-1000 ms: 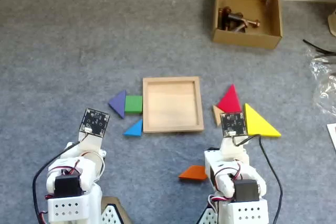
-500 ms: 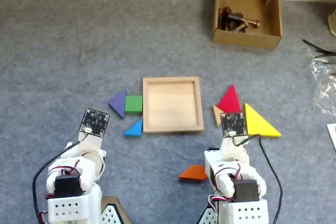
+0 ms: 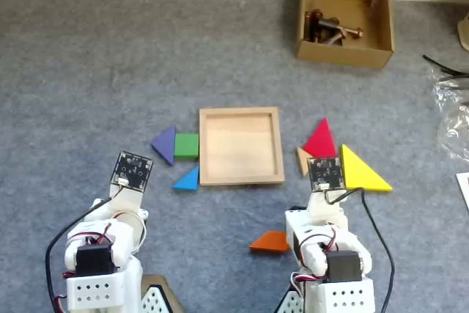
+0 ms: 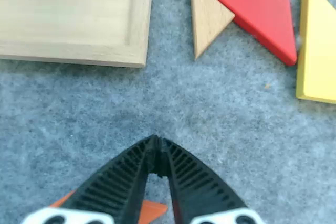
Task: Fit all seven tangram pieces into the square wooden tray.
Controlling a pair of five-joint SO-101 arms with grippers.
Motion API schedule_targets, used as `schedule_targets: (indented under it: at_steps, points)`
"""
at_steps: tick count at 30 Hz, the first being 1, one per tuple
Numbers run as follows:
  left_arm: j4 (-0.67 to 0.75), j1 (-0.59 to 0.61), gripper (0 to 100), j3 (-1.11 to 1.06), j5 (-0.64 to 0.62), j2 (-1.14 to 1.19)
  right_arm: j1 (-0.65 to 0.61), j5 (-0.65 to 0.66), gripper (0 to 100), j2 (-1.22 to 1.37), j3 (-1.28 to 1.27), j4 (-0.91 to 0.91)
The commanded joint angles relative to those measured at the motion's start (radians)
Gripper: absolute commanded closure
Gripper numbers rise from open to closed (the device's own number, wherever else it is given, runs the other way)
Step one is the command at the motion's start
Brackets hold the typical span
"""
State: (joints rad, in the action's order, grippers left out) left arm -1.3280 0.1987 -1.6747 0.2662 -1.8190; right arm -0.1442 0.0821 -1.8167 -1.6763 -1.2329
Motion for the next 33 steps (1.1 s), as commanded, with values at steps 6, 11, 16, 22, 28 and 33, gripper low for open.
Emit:
schedule_targets:
  at_steps: [6, 11, 16, 22, 28, 33]
  points:
    - [-0.006, 0.013, 99, -0.021, -0.008, -0.007, 0.012, -0.005, 99.4, -0.007, -0.090, -0.004]
    - [-0.006, 0.013, 99, -0.021, -0.008, -0.007, 0.012, -0.009, 99.4, -0.007, -0.090, 0.005]
    - [-0.006, 0.013, 99, -0.021, -0.008, -0.007, 0.016, -0.005, 99.4, -0.005, -0.090, 0.076]
    - [-0.006, 0.013, 99, -0.021, -0.008, -0.007, 0.090, 0.173, 99.4, -0.005, -0.088, 0.180]
    - [-0.006, 0.013, 99, -0.021, -0.008, -0.007, 0.298, 0.336, 99.4, -0.004, -0.077, 0.283]
    - [-0.006, 0.013, 99, -0.021, -0.008, -0.007, 0.387, 0.364, 98.8, 0.005, 0.030, 0.239]
